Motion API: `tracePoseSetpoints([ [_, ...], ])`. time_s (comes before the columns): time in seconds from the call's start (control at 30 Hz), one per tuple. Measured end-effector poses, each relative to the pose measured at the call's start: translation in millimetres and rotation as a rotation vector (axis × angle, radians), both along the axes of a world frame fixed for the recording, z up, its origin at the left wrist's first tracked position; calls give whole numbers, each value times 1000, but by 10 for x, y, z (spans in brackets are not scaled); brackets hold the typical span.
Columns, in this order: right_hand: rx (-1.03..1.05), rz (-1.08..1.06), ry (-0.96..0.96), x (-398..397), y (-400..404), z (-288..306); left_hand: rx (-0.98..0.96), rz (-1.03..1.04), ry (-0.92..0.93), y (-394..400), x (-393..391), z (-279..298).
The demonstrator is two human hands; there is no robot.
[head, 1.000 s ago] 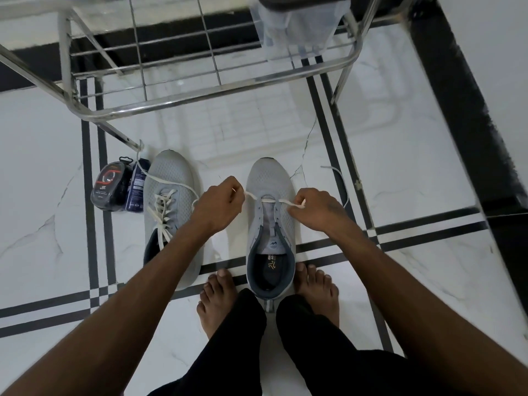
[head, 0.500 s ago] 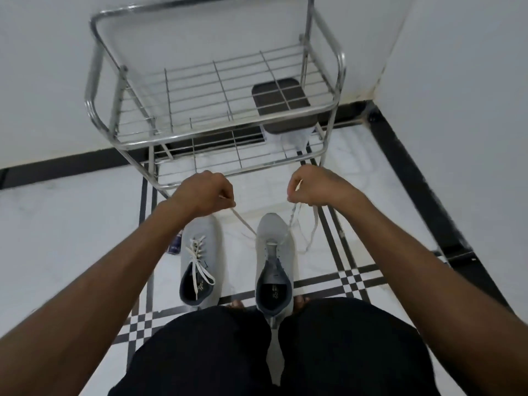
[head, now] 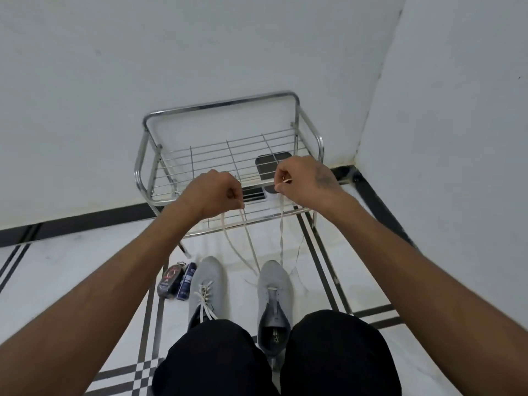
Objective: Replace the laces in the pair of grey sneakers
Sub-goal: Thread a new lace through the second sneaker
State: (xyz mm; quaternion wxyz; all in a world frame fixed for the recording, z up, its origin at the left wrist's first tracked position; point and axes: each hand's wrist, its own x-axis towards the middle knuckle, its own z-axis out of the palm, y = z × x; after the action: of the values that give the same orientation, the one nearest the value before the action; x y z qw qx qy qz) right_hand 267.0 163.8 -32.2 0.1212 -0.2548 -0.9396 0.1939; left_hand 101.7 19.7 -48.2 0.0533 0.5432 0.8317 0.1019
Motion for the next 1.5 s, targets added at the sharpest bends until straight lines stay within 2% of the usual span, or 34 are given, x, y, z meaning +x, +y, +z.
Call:
tracePoseSetpoints([
  [0.1,73,-7,27,-12,-6,147,75,25,-60,-30,-18,166],
  [0.23,-7,30,132,-54,-20,353,212,56,-141,-49,-23,377],
  [0.5,10,56,210,-135,-85,553,488,63,-302,-44,27,716],
  [0.63,-62,15,349,-130,-96,636,571,16,-515,-29,93,806],
  [0.8,-204,26,490,-145,-108,683,611,-50,-693,35,145,802],
  [0.9,-238,39,522,-141,-112,680,667,7,-654,79,152,790],
  [1.03,-262,26,558,-135,-106,658,687,89,-412,140,172,768],
  [1.33,-284,-31,565,-119,-82,691,705,35,-416,226,288,819],
  [1.5,-335,-72,567,-93,-87,495,635,20,-429,192,288,637],
])
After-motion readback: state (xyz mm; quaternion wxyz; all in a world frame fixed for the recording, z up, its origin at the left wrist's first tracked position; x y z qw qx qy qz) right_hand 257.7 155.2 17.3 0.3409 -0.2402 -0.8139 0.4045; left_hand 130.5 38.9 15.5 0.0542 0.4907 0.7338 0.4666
